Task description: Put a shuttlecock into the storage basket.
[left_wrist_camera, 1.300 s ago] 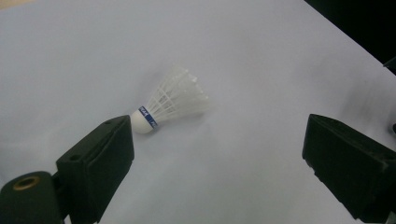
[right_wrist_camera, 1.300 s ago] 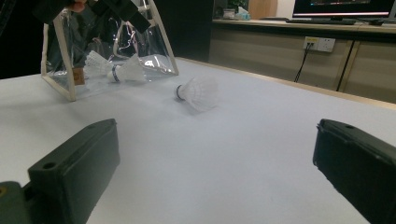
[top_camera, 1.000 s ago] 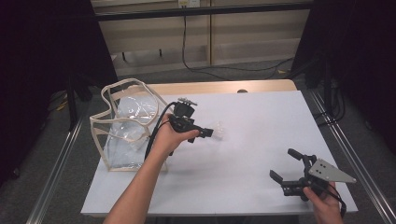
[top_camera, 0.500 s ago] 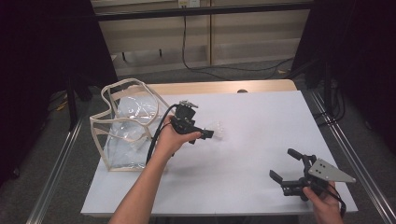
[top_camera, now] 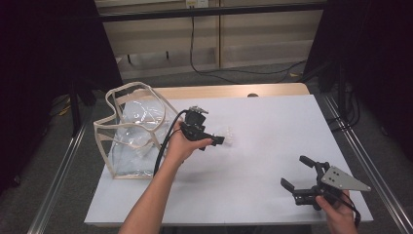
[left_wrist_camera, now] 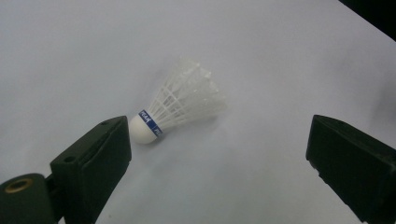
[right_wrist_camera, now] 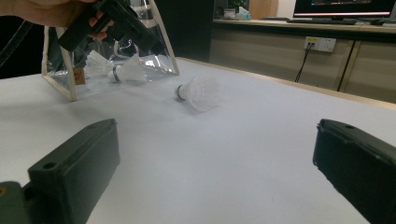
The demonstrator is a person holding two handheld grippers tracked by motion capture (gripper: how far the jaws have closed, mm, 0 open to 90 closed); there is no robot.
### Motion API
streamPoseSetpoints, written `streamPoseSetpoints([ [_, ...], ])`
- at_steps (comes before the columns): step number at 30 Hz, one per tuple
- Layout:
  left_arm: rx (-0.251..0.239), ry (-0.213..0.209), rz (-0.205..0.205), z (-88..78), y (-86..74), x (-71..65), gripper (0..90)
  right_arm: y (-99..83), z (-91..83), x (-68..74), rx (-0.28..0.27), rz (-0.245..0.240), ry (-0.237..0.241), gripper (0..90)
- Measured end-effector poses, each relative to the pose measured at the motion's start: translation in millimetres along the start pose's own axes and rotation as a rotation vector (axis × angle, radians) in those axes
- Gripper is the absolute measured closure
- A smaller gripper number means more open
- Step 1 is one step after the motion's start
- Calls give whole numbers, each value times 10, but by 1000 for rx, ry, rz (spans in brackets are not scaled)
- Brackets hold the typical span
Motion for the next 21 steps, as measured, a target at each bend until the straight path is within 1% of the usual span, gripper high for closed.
streamPoseSetpoints([
  [1,11,-1,7,14,-15,9,69,-1,-1,-3,1,0,-2,5],
  [3,18,4,5,52,-38,20,69,0,-2,-5,0,-1,-1,5],
  [5,20,4,-2,91,-56,28,69,-1,-8,-6,2,2,0,5],
  [9,27,13,10,144,-83,51,69,0,-11,-12,0,5,-3,5],
  [13,38,21,11,198,-109,76,79,1,-15,-12,1,2,-2,5],
  [16,37,29,7,250,-128,98,80,-1,-12,-9,2,2,0,5],
  [19,52,36,15,288,-158,123,82,-1,-14,-11,2,1,-1,5],
  [21,52,41,8,315,-169,138,83,1,-15,-12,1,1,-1,5],
])
Point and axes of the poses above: each handheld gripper's, and its own axes: z roughly forward along the jaws, y roughly out of its top, x roughly to its left, the point moved 9 cm from there along z, roughly forward along the jaws, and after that the axes turned 10 degrees about -x, right-handed, at the moved point
